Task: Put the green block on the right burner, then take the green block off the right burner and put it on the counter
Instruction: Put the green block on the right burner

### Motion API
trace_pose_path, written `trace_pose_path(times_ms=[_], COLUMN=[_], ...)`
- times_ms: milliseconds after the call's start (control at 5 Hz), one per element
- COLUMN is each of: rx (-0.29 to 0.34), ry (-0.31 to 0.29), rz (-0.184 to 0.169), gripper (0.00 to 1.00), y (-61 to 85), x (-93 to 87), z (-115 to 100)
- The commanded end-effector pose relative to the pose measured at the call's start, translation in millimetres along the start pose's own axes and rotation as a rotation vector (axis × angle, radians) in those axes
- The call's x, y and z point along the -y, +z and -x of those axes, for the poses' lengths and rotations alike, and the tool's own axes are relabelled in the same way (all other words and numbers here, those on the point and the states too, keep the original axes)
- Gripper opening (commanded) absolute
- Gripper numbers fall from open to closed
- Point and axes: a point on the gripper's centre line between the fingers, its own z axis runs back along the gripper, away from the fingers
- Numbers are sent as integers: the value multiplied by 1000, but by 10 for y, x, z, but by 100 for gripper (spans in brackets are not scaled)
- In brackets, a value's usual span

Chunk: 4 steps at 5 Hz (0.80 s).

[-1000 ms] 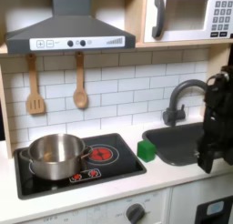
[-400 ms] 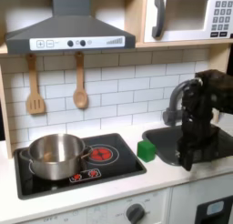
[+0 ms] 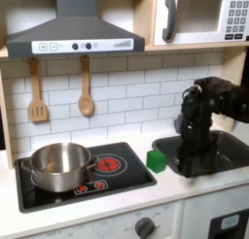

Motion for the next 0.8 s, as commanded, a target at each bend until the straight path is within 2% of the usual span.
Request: trace_pose_path(times_ms=[0, 200, 600], rx=[-9, -8, -18], ry=[13, 31, 24], rz=[2, -3, -9], gripper=[100, 100, 100], y=[-144, -204, -342], x=[95, 82, 87], z=[-359, -532, -752])
